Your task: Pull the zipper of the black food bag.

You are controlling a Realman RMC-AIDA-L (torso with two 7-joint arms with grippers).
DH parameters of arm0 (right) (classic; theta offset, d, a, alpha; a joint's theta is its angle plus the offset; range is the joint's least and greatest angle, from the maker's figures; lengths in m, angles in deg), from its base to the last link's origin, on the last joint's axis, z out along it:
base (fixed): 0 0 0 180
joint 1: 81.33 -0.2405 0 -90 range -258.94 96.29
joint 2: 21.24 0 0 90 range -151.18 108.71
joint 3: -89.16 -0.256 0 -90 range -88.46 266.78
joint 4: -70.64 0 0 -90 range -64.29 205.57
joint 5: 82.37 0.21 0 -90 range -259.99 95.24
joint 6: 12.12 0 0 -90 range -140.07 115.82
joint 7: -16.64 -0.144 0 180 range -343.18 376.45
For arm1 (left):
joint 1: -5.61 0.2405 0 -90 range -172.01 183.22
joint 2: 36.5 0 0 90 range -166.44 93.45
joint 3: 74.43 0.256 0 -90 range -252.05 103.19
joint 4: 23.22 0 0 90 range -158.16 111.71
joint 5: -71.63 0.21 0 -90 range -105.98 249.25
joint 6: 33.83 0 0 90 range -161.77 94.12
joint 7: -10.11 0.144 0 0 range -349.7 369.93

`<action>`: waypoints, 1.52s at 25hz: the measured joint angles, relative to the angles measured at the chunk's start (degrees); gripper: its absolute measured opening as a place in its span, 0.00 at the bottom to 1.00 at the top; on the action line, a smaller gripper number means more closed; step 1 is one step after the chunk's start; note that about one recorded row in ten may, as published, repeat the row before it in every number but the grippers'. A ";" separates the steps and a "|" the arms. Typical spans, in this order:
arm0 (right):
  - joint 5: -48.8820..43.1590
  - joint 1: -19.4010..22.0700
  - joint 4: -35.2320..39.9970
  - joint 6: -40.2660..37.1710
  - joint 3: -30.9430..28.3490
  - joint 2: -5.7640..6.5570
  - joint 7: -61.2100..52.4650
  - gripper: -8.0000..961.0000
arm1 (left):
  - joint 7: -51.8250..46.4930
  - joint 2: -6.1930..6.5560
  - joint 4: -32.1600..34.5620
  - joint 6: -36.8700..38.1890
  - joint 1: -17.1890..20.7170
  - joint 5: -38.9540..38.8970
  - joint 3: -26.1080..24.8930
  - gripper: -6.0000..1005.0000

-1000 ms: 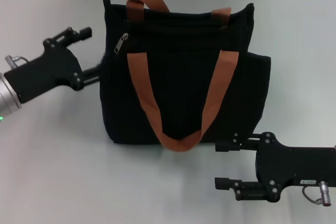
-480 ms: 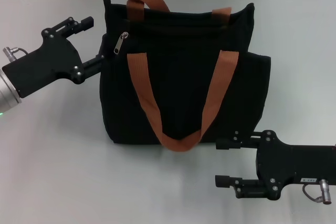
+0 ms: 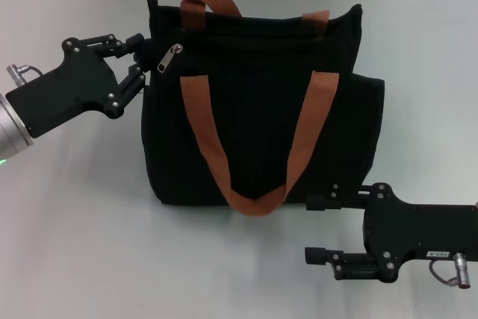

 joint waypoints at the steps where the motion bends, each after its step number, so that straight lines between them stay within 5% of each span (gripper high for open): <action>1: 0.00 -0.02 0.00 0.00 -0.02 0.00 0.00 0.62 | 0.07 0.00 0.00 0.02 0.00 0.03 0.01 0.43; 10: 3.76 -0.41 -0.34 -7.71 -0.17 0.00 -0.04 0.61 | 0.17 0.12 0.01 2.20 0.33 0.06 0.13 0.11; 15: 10.92 -1.39 -0.58 -17.36 -0.32 0.00 -2.89 0.61 | 1.26 0.06 0.07 3.24 0.93 -0.11 -0.06 0.02; 18: 19.12 -3.32 0.12 -19.61 -0.37 0.17 -15.02 0.60 | 3.21 -0.43 0.07 3.99 1.17 -0.17 -0.30 0.02; 29: 21.86 -14.40 10.38 -12.25 1.72 1.30 -54.11 0.59 | 7.01 -0.70 -1.07 5.38 1.00 -3.27 -0.28 0.03; 38: 20.39 -23.83 13.20 2.32 15.03 3.54 -77.00 0.58 | 7.88 -0.72 -1.51 5.74 0.82 -3.42 -0.41 0.03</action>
